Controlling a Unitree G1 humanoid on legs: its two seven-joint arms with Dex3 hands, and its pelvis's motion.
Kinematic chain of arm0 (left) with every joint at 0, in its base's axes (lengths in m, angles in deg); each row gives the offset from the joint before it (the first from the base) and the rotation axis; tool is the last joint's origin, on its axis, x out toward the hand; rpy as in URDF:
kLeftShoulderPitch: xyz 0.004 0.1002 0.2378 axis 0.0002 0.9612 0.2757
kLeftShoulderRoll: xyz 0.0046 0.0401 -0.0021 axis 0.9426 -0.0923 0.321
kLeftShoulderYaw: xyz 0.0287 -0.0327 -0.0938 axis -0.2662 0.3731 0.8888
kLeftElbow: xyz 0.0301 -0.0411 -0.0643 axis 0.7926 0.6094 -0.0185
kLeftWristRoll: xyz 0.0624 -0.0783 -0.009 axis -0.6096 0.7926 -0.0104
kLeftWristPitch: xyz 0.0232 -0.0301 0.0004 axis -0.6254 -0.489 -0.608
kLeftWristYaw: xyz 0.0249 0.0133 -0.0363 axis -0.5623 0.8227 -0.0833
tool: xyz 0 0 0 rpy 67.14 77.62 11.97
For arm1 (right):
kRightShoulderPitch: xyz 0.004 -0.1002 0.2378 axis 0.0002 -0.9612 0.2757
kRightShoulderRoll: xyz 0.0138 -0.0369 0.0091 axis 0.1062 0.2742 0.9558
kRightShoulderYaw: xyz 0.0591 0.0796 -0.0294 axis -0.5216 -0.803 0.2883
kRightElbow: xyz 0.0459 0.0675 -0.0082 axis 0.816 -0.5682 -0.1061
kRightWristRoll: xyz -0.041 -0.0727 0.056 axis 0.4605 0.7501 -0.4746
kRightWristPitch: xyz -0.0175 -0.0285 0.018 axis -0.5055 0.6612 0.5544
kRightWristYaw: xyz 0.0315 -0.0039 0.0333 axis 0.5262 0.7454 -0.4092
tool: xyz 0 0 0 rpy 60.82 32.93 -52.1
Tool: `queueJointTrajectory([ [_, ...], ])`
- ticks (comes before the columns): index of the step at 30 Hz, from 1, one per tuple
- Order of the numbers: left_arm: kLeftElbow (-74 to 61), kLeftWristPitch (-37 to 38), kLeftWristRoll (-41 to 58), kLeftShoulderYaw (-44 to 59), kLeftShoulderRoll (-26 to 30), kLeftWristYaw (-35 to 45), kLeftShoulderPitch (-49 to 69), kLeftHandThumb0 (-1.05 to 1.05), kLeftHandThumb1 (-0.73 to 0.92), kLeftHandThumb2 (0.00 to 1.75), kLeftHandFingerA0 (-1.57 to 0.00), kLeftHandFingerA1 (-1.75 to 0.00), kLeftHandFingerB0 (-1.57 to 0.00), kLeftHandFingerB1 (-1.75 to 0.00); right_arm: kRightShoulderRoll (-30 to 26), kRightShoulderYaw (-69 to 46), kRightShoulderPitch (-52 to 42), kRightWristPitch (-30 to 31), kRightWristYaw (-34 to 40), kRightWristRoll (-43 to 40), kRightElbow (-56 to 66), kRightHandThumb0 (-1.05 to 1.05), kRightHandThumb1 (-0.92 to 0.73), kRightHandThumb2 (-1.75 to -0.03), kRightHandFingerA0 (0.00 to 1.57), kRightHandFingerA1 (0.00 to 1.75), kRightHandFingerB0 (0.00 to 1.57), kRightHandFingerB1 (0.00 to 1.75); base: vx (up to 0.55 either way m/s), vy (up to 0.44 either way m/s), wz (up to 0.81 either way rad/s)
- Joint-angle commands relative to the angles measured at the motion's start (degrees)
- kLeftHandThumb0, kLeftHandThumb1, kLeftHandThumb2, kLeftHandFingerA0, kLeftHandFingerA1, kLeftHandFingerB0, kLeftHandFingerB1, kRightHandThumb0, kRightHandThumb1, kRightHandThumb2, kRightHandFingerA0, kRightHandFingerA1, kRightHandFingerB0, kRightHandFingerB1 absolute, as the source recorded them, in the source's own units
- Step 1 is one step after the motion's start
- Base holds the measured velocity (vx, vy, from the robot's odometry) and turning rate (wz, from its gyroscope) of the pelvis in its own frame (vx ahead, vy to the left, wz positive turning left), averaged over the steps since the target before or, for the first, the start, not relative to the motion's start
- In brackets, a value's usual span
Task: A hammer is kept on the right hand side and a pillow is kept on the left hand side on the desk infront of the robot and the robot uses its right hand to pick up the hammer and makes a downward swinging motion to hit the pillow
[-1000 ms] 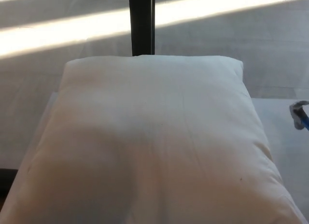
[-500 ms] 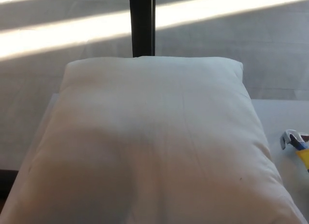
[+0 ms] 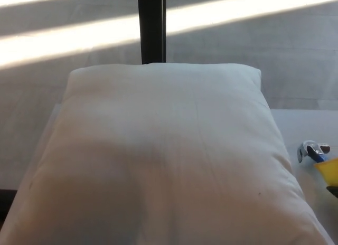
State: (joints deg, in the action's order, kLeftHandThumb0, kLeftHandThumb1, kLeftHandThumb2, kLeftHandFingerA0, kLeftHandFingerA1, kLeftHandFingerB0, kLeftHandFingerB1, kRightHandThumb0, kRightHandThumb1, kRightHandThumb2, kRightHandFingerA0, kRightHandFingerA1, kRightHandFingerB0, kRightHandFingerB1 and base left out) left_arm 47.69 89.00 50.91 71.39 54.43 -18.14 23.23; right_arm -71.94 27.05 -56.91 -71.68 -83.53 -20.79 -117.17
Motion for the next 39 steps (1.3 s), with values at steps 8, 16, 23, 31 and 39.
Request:
queueJointTrajectory([
  [8,-0.2,-0.6,0.7,0.8,2.4,0.8,-0.3,-0.74,0.78,0.63,-0.70,-0.58,-0.65,-0.46,-4.8,1.3,-7.9,-9.0,-10.8,1.9,0.5,-1.05,-0.64,-1.06,0.00,0.14,0.00,0.03,0.00,0.000,0.00],
  [16,-0.1,-0.4,0.2,0.5,2.8,1.0,-0.2,-0.74,0.79,0.64,-0.70,-0.57,-0.65,-0.46,-7.3,-9.4,-11.2,-8.0,-13.8,-3.0,4.0,-1.05,-0.81,-0.66,0.00,0.00,0.00,0.14,0.00,0.000,0.00],
  [23,0.0,-0.6,0.1,0.5,2.9,1.1,-0.3,-0.77,0.78,0.64,-0.69,-0.58,-0.65,-0.46,-6.1,-30.9,-13.7,-9.4,-14.0,-16.1,3.8,-1.01,-0.71,-1.01,0.00,0.00,0.00,0.03,0.00,0.000,0.00],
  [31,-0.2,-0.6,0.1,0.4,2.9,0.9,-0.3,-0.75,0.79,0.63,-0.68,-0.58,-0.65,-0.46,-7.9,-53.8,-14.0,-9.2,-6.1,-25.0,0.4,-0.96,-0.69,-1.08,0.00,0.14,0.04,0.08,0.00,0.000,0.00],
  [39,-0.1,-1.1,0.7,0.8,2.4,1.2,-1.1,-0.75,0.78,0.63,-0.69,-0.54,-0.64,-0.45,-6.3,-69.1,-15.3,-12.2,3.3,-30.5,-10.3,-0.90,-0.75,-1.04,0.00,0.14,0.08,0.06,0.00,0.000,0.00],
])
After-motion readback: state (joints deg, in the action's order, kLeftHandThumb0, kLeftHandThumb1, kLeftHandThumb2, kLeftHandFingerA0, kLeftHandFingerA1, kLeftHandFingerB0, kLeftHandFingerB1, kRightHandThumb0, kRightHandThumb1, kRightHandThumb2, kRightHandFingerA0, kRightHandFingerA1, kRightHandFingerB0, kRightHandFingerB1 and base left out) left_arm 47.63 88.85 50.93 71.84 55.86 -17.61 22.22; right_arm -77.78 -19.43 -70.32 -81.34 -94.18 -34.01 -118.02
